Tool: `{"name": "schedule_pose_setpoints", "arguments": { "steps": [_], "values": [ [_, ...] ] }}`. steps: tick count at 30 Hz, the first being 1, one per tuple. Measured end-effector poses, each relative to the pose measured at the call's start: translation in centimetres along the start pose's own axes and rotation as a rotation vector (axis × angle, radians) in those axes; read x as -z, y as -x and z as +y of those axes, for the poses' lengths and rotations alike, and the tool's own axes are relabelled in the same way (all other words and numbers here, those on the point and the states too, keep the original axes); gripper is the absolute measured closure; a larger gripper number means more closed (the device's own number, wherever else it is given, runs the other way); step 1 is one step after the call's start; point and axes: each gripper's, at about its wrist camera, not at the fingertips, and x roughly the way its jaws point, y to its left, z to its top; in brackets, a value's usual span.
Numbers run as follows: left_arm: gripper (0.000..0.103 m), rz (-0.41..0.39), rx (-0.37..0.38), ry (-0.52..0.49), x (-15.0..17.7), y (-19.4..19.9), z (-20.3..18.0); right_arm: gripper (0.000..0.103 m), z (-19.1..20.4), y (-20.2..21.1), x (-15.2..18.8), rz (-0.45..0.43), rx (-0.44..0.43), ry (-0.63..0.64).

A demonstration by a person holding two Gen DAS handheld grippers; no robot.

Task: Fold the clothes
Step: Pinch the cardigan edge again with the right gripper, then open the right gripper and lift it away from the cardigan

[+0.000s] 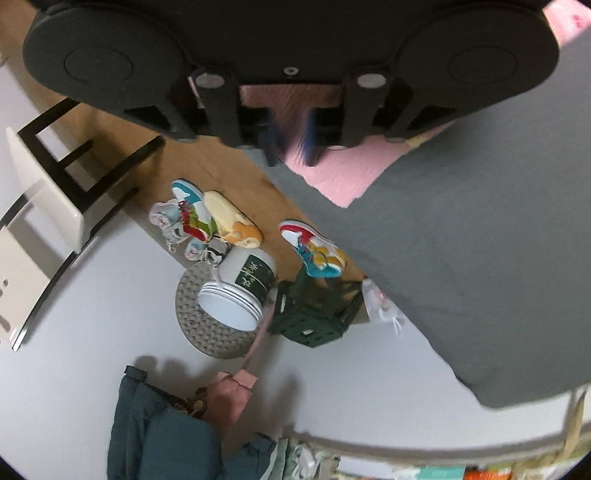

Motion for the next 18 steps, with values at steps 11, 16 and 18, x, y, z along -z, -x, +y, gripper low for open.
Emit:
{"name": "schedule_pose_setpoints", "arguments": {
  "steps": [11, 16, 18],
  "values": [
    [0.000, 0.005, 0.001, 0.003, -0.1, 0.1, 0.1, 0.065, -13.3, 14.2, 10.9, 0.126, 0.004, -0.523],
    [0.000, 0.009, 0.001, 0.003, -0.2, 0.1, 0.1, 0.070, -13.1, 15.5, 16.0, 0.126, -0.048, -0.674],
    [0.000, 0.009, 0.001, 0.003, -0.2, 0.1, 0.1, 0.096, -12.0, 14.9, 16.6, 0.131, -0.070, -0.672]
  ]
}}
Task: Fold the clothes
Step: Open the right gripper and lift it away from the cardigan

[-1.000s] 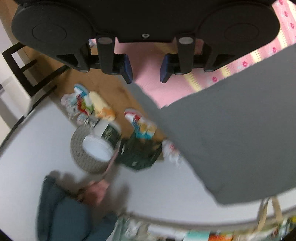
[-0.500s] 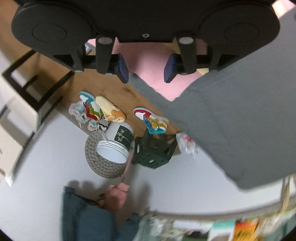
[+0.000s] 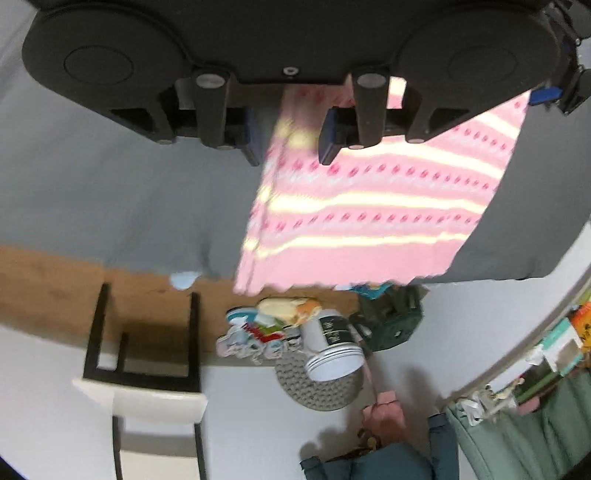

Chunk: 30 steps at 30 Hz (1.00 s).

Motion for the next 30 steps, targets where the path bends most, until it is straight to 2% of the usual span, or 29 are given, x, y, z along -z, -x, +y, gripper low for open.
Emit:
{"name": "schedule_pose_setpoints", "arguments": {
  "steps": [3, 6, 7, 9, 11, 13, 15, 17, 19, 23, 25, 28, 29, 30],
  "values": [
    [0.000, 0.002, 0.000, 0.000, -0.1, 0.0, 0.0, 0.098, 0.5, -0.9, 1.0, -0.008, 0.063, 0.019],
    [0.000, 0.002, -0.001, 0.000, -0.1, -0.2, 0.0, 0.097, -0.3, -0.7, 1.3, -0.045, 0.084, -0.051],
    [0.000, 0.002, -0.001, 0.000, -0.1, -0.2, 0.0, 0.097, -0.6, -0.4, 1.6, -0.056, 0.075, -0.077],
    [0.000, 0.003, -0.001, 0.000, -0.2, -0.3, 0.1, 0.083, -0.9, 0.8, 2.1, -0.084, 0.057, -0.112],
    [0.000, 0.005, 0.000, 0.001, -0.2, -0.4, 0.1, 0.078, -0.9, 2.7, 3.0, -0.110, 0.033, -0.136],
    [0.000, 0.007, 0.000, 0.002, -0.2, -0.4, 0.1, 0.076, -0.6, 4.6, 4.4, -0.091, -0.028, -0.145],
    [0.000, 0.010, 0.000, 0.002, -0.3, -0.4, 0.0, 0.075, 0.5, 5.9, 6.5, -0.036, -0.051, -0.120],
    [0.000, 0.012, 0.001, 0.002, -0.3, -0.4, 0.0, 0.075, 1.8, 6.4, 8.1, -0.001, -0.038, -0.079],
    [0.000, 0.016, 0.001, 0.003, -0.4, -0.4, 0.1, 0.095, 2.7, 6.2, 9.7, 0.031, -0.012, -0.050],
    [0.000, 0.022, 0.002, 0.005, -0.5, -0.4, 0.0, 0.097, 2.8, 5.9, 12.2, 0.008, 0.079, -0.046],
    [0.000, 0.022, 0.003, 0.005, -0.4, -0.4, 0.1, 0.096, 2.2, 6.2, 12.7, -0.020, 0.060, -0.140],
    [0.000, 0.022, 0.003, 0.005, -0.4, -0.4, 0.1, 0.078, 1.8, 8.1, 13.5, -0.103, 0.017, -0.276],
    [0.000, 0.022, 0.003, 0.005, -0.4, -0.4, 0.1, 0.069, 2.2, 9.0, 13.9, -0.131, 0.003, -0.295],
    [0.000, 0.022, 0.003, 0.006, -0.4, -0.4, 0.1, 0.067, 2.6, 9.9, 14.4, -0.154, -0.011, -0.306]
  ]
}}
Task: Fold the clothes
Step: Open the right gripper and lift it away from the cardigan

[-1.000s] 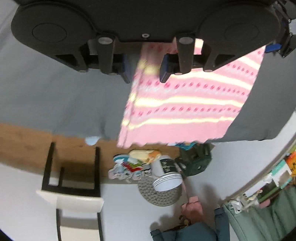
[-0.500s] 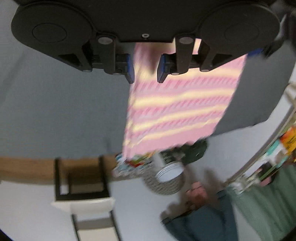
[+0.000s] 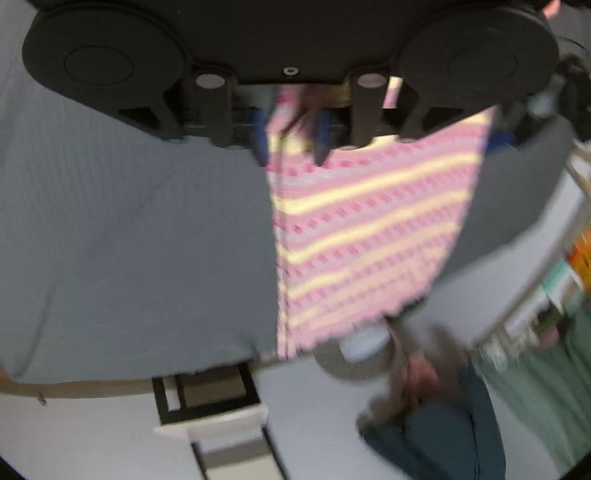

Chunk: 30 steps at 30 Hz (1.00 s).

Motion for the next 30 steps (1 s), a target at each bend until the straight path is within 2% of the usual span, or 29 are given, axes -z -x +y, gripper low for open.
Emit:
{"name": "schedule_pose_setpoints", "arguments": {
  "steps": [3, 5, 8, 10, 12, 13, 14, 18, 20, 24, 26, 28, 30],
  "values": [
    [0.000, 0.000, 0.001, 0.000, 0.0, 0.0, 0.0, 0.061, 1.4, 1.2, 1.7, 0.014, 0.000, 0.058],
    [0.000, -0.001, 0.001, 0.000, 0.0, 0.1, 0.0, 0.059, 1.6, 0.4, 2.8, 0.036, 0.034, 0.114],
    [0.000, -0.001, 0.002, 0.001, 0.1, 0.1, 0.0, 0.060, -0.5, -1.4, 3.9, 0.074, 0.036, 0.028],
    [0.000, -0.001, 0.002, 0.001, 0.1, 0.1, 0.0, 0.060, -1.6, -1.2, 4.2, 0.059, -0.002, -0.035],
    [0.000, -0.001, 0.002, 0.001, 0.0, 0.1, 0.0, 0.057, -1.5, -0.6, 4.1, 0.060, -0.005, -0.046],
    [0.000, -0.001, 0.002, 0.000, 0.1, 0.1, 0.0, 0.055, -1.0, 0.3, 4.0, 0.051, -0.004, -0.016],
    [0.000, -0.002, 0.002, 0.001, 0.1, 0.1, 0.0, 0.049, -0.5, 1.4, 4.0, 0.036, -0.005, 0.025],
    [0.000, -0.002, 0.005, 0.003, 0.1, 0.1, 0.1, 0.014, 1.5, 6.0, 4.1, -0.021, -0.008, 0.191],
    [0.000, -0.002, 0.002, 0.004, 0.1, 0.1, 0.1, 0.007, 2.6, 8.4, 5.0, -0.040, 0.002, 0.282],
    [0.000, 0.001, -0.011, 0.031, 0.0, 0.8, 0.1, 0.005, 4.5, 12.7, 7.2, -0.042, 0.051, 0.423],
    [0.000, 0.003, -0.019, 0.050, 0.0, 1.3, 0.1, 0.002, 5.8, 14.8, 8.4, -0.051, 0.105, 0.496],
    [0.000, -0.024, -0.075, 0.052, 0.3, 3.4, -0.4, 0.000, 6.9, 17.0, 9.4, -0.081, 0.156, 0.550],
    [0.000, -0.047, -0.122, 0.032, 0.7, 6.3, -1.2, 0.000, 7.7, 19.3, 10.0, -0.129, 0.154, 0.529]
  ]
}}
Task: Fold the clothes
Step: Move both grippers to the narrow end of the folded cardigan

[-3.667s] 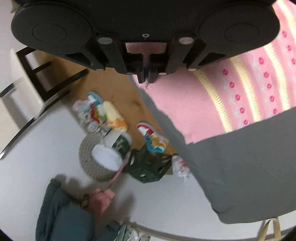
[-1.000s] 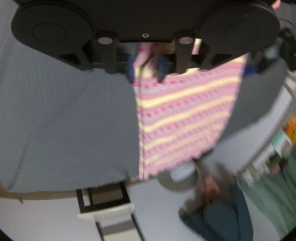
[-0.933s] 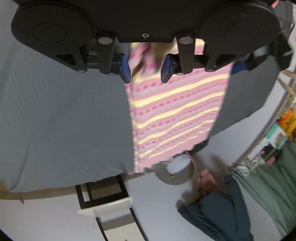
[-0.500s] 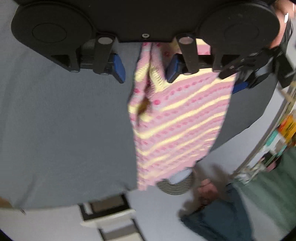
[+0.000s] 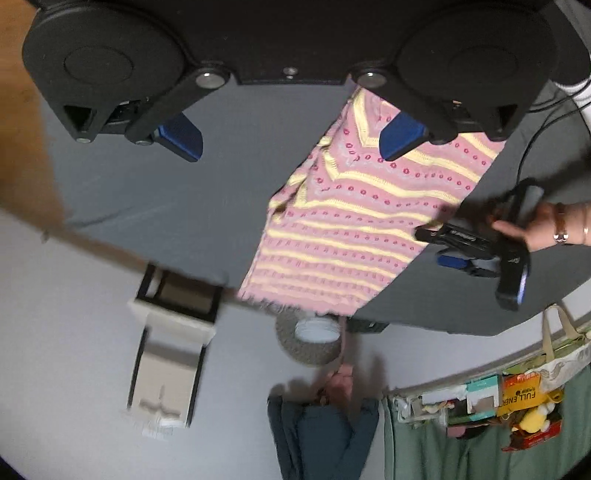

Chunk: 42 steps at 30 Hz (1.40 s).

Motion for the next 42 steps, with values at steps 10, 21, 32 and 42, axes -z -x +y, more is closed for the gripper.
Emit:
{"name": "schedule_pose_setpoints", "arguments": {
  "steps": [10, 21, 32, 42],
  "values": [
    [0.000, -0.071, -0.042, 0.083, 1.6, 15.3, -2.5, 0.000, 2.2, 8.8, -0.9, -0.287, -0.126, -0.452],
    [0.000, -0.224, 0.081, 0.082, 3.9, 21.9, -4.9, 0.000, 12.6, 11.4, -0.6, -0.192, -0.025, -0.348],
    [0.000, -0.255, 0.120, 0.106, 4.8, 19.0, -2.2, 0.000, 21.1, 11.4, -5.4, -0.204, 0.037, -0.240],
    [0.000, -0.301, 0.071, 0.208, 4.6, 18.9, -0.5, 0.000, 20.5, 6.7, -7.6, -0.256, -0.102, -0.235]
  ]
}}
